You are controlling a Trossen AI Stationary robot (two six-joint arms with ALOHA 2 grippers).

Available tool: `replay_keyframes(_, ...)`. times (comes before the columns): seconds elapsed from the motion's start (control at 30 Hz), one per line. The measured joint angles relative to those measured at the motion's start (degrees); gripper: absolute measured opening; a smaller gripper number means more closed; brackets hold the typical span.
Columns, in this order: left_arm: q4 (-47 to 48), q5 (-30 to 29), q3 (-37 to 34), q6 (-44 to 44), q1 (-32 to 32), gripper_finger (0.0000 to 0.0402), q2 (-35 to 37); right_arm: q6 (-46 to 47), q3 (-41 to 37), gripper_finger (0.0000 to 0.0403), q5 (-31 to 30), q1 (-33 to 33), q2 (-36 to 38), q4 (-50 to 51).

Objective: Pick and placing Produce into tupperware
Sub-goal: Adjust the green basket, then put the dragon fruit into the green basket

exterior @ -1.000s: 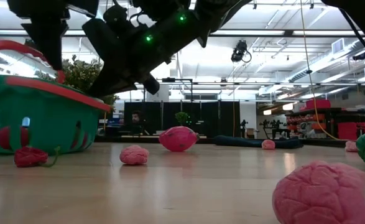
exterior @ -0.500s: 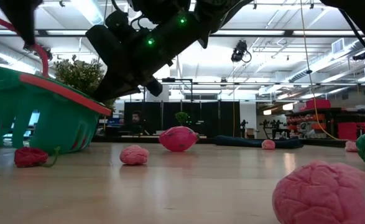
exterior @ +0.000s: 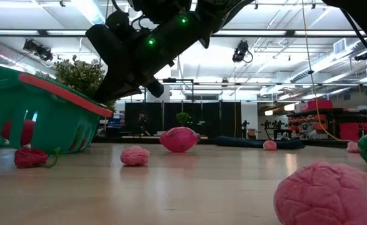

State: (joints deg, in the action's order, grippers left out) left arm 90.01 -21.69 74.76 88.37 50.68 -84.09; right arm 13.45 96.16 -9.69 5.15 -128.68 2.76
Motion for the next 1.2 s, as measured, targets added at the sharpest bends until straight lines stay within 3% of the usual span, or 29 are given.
replay_keyframes(0.33,0.04,-0.04,-6.37,12.59,7.1,0.0003,0.02,-4.29,-0.07,0.0001,-0.24,1.36,3.02,-1.92)
replay_keyframes(0.57,0.03,-0.98,-6.83,11.49,7.28,0.0008,0.13,-10.58,-0.06,0.0001,-0.1,3.41,11.71,1.0)
replay_keyframes(0.67,0.03,-1.93,-6.83,7.98,6.93,0.0011,0.13,-10.91,0.02,0.0006,3.55,4.08,17.08,9.22)
replay_keyframes(0.8,0.0,-2.06,-6.82,6.56,5.15,0.0024,0.13,-8.03,0.0,0.0026,6.98,4.76,23.91,28.35)
replay_keyframes(1.0,0.03,-3.61,-6.81,1.2,1.76,0.0064,0.13,3.58,0.0,0.0075,1.34,7.64,28.94,48.67)
replay_keyframes(1.2,-0.18,-7.05,-6.81,-3.65,-2.16,0.0107,0.13,2.28,0.0,0.0124,-3.37,11.31,24.57,51.44)
